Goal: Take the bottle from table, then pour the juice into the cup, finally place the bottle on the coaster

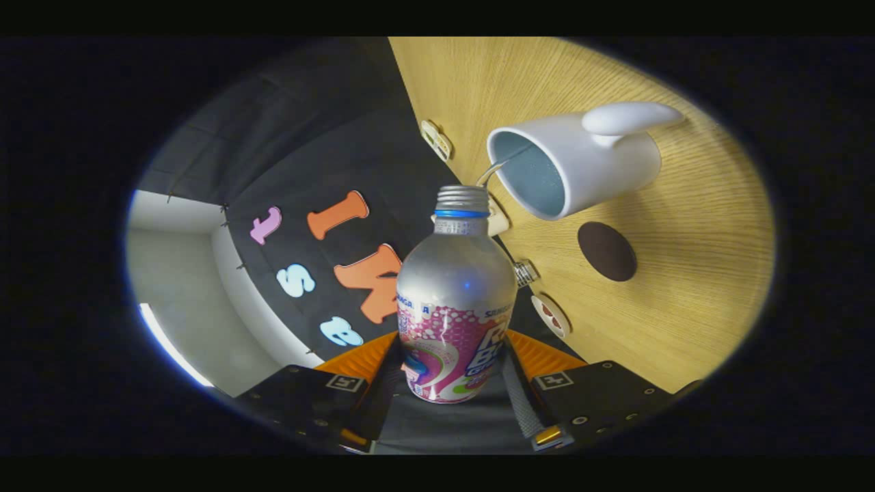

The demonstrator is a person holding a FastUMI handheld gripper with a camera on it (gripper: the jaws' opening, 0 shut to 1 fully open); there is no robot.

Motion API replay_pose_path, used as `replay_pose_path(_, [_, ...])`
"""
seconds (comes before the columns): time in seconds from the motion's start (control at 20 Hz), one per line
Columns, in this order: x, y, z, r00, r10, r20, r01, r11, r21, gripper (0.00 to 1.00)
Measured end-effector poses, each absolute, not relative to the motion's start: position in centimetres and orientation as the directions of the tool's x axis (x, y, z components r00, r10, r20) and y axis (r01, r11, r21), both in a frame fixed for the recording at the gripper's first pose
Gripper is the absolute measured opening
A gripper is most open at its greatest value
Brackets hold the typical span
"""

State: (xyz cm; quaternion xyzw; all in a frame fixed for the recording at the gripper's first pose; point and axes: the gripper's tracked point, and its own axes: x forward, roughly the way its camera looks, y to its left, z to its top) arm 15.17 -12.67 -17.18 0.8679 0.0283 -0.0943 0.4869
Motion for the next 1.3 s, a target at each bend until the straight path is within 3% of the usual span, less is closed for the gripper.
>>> replay_pose_path(1.3, [16.1, -13.6, -15.0, 0.987, -0.054, -0.154, 0.078, -0.676, 0.733, 0.75])
